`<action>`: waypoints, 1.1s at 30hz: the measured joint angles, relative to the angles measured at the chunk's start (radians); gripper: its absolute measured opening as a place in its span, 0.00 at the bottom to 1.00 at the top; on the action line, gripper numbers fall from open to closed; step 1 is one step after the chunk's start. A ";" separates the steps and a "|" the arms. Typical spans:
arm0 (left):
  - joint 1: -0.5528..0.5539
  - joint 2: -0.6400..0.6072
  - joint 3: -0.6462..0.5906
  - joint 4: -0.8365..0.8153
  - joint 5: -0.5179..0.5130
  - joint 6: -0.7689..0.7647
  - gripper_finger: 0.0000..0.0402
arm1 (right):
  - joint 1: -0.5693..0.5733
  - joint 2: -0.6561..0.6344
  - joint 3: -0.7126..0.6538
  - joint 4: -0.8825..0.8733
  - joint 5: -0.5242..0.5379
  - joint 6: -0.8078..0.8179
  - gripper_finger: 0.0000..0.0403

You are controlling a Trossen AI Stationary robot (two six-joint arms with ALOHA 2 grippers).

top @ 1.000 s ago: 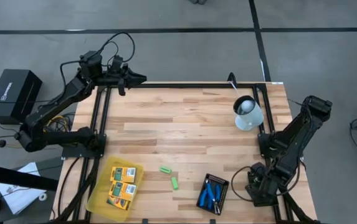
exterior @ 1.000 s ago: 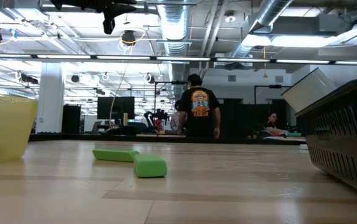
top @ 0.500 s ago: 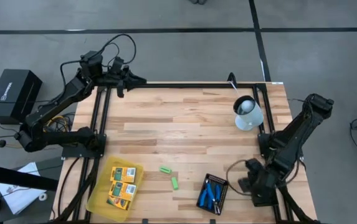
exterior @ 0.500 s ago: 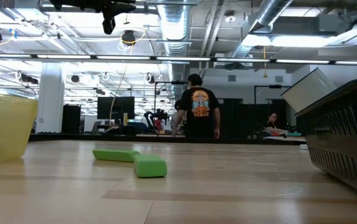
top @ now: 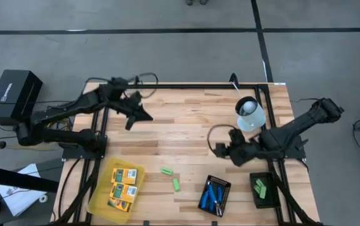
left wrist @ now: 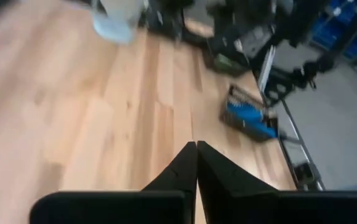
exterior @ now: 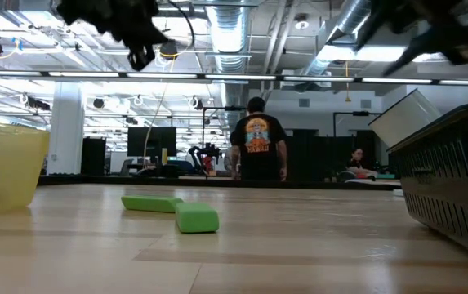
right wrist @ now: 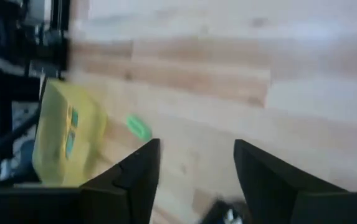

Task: Pick & Place School Supplies
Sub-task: Put the green eraser into the right black bin

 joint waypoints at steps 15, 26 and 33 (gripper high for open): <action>-0.370 0.005 -0.324 0.330 -0.255 -0.239 0.00 | -0.222 0.033 0.033 0.104 -0.008 -0.426 0.29; -0.629 0.300 -0.303 0.446 -0.451 -0.422 0.00 | -0.250 0.033 0.033 0.104 -0.012 -0.656 0.27; -0.699 0.513 -0.199 0.494 -0.451 -0.441 0.00 | -0.250 0.033 0.033 0.118 -0.012 -0.715 0.27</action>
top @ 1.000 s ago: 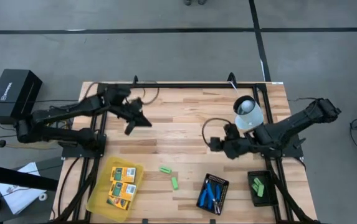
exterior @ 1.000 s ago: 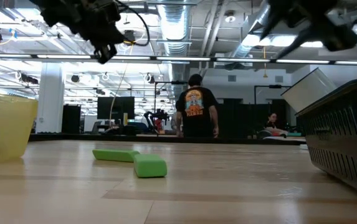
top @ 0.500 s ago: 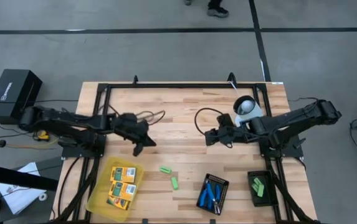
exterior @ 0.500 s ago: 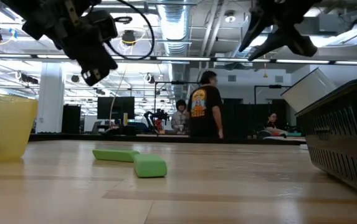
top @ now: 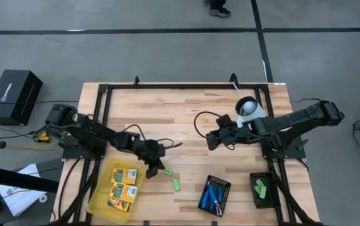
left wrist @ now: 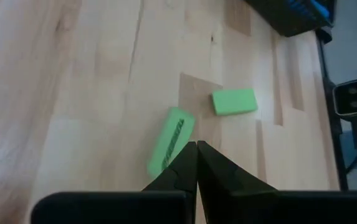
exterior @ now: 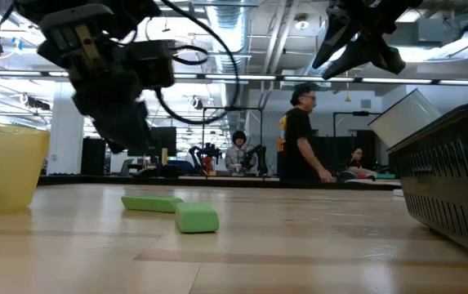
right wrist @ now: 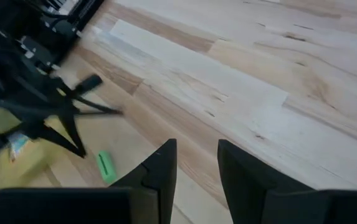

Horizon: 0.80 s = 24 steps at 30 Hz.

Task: Pick & Place School Supplies
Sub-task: Put the green eraser into the right black bin

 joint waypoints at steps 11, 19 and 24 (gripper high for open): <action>0.008 0.147 0.066 0.000 0.000 -0.006 0.00 | 0.003 0.000 0.000 0.053 0.001 -0.001 0.27; 0.008 0.148 0.066 -0.005 0.000 -0.006 0.00 | 0.003 0.000 0.000 0.063 0.002 -0.001 0.27; 0.008 0.148 0.066 -0.005 0.000 -0.005 0.00 | 0.002 0.000 0.000 0.063 0.003 -0.001 0.27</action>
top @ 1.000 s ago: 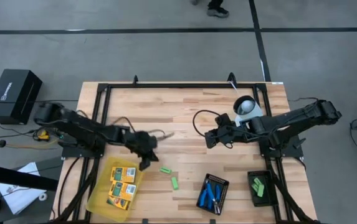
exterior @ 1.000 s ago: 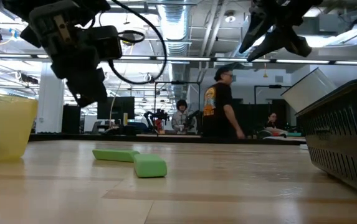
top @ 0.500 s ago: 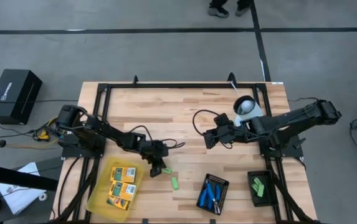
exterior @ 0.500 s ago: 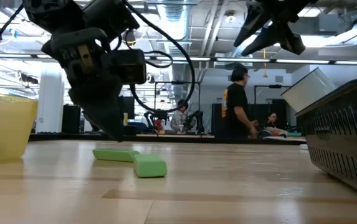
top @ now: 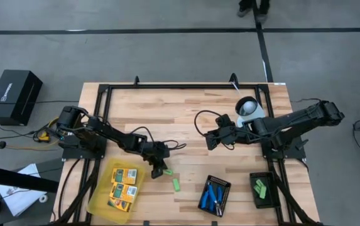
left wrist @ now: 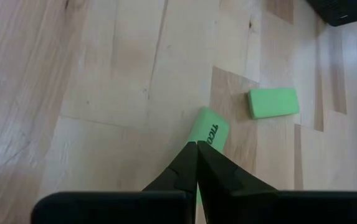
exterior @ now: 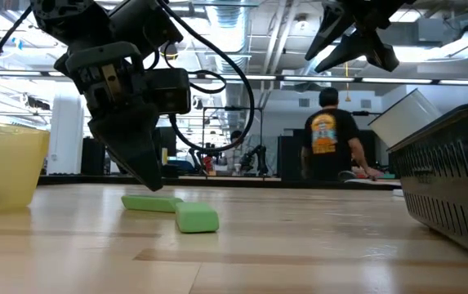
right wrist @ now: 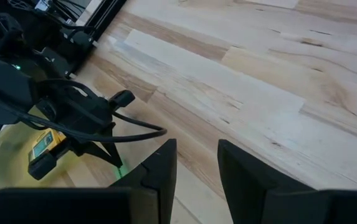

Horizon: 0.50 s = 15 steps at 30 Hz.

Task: Pick & Place School Supplies
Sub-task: Put the green eraser into the right black bin

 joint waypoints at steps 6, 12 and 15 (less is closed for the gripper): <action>0.000 0.000 0.000 0.000 0.000 0.001 0.00 | 0.000 0.000 0.000 -0.001 0.000 0.000 0.27; 0.000 0.000 0.000 -0.002 0.000 0.001 0.00 | 0.000 0.000 0.000 -0.002 0.000 -0.008 0.27; -0.003 0.000 0.000 -0.003 0.000 0.002 0.00 | 0.000 0.000 0.000 -0.002 0.000 -0.013 0.27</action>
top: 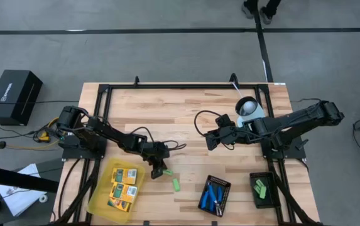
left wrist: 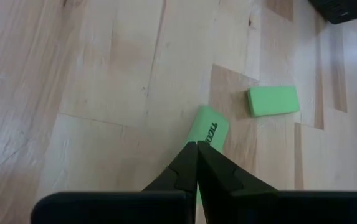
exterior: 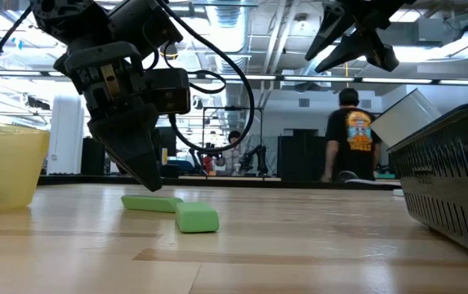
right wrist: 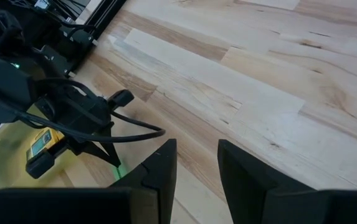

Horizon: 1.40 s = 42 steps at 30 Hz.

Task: Pick & Place School Supplies
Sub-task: Put the green eraser into the right black bin

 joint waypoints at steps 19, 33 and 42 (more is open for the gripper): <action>0.030 0.037 -0.003 0.009 0.015 0.023 0.00 | 0.000 0.000 0.000 0.000 0.000 -0.003 0.27; 0.096 0.044 -0.046 0.023 0.074 0.023 0.00 | -0.001 0.000 0.000 0.003 -0.002 -0.003 0.27; 0.100 -0.002 -0.025 0.054 0.046 0.001 0.00 | 0.000 0.000 0.000 0.021 -0.003 -0.003 0.27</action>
